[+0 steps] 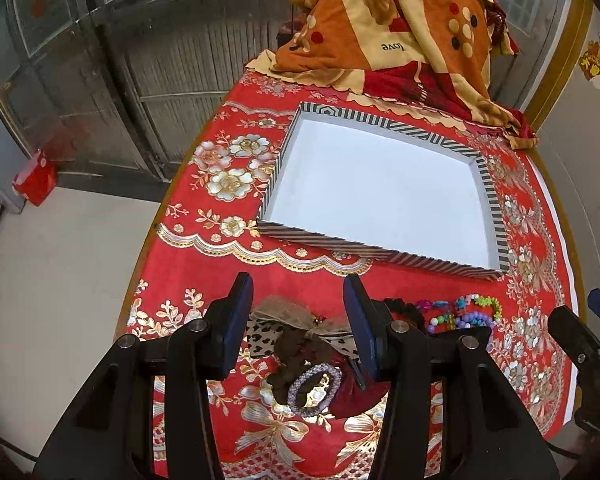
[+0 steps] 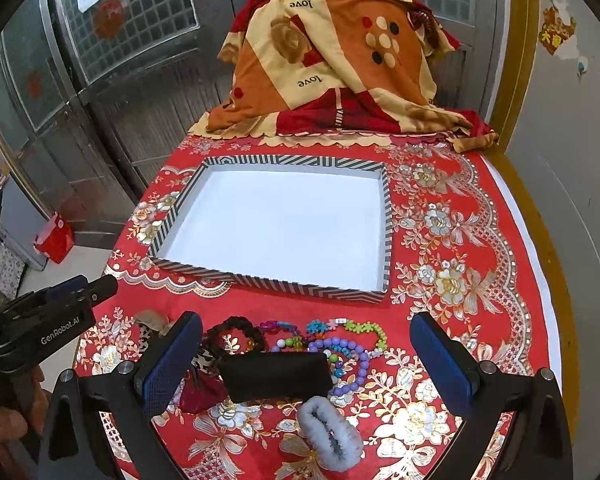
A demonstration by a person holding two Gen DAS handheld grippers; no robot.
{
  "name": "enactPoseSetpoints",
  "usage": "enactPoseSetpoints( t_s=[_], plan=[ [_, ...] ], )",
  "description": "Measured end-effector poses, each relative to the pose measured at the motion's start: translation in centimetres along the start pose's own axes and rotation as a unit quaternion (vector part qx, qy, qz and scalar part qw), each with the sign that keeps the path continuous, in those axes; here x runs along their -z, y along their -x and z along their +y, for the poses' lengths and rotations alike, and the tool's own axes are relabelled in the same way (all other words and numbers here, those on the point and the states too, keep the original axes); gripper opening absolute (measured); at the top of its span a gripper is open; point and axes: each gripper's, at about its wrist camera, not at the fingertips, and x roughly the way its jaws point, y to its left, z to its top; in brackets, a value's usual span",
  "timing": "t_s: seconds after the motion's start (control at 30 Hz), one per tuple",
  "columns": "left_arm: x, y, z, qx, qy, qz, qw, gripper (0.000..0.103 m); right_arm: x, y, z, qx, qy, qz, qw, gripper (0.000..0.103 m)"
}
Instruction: Organize jewelry
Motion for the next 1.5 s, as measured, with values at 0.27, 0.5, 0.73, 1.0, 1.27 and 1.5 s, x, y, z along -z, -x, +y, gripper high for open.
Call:
enactPoseSetpoints(
  t_s=[0.27,0.5,0.73,1.0,1.27,1.5],
  plan=[
    [0.06,-0.01,-0.06,0.002,0.004,0.001,1.0000,0.046,0.29,-0.33,-0.14,-0.002,-0.002,0.006,1.000,0.103],
    [0.02,-0.01,-0.03,0.001,0.002,0.001,1.0000,0.046,0.50,-0.41,-0.29,-0.004,-0.004,0.008,1.000,0.103],
    [0.31,0.01,-0.09,0.000,0.002,0.002,1.0000,0.046,0.66,-0.41,-0.42,-0.008,-0.005,0.008,1.000,0.103],
    [0.68,-0.07,-0.08,-0.002,0.000,0.004,1.0000,0.046,0.77,-0.59,-0.03,-0.014,0.000,0.012,1.000,0.103],
    [0.76,-0.08,0.00,-0.002,0.000,0.004,1.0000,0.046,0.69,-0.58,-0.04,-0.012,0.004,0.012,1.000,0.103],
    [0.76,0.09,-0.07,-0.002,-0.004,0.004,1.0000,0.046,0.77,-0.55,-0.15,-0.014,0.004,0.014,1.000,0.103]
  ],
)
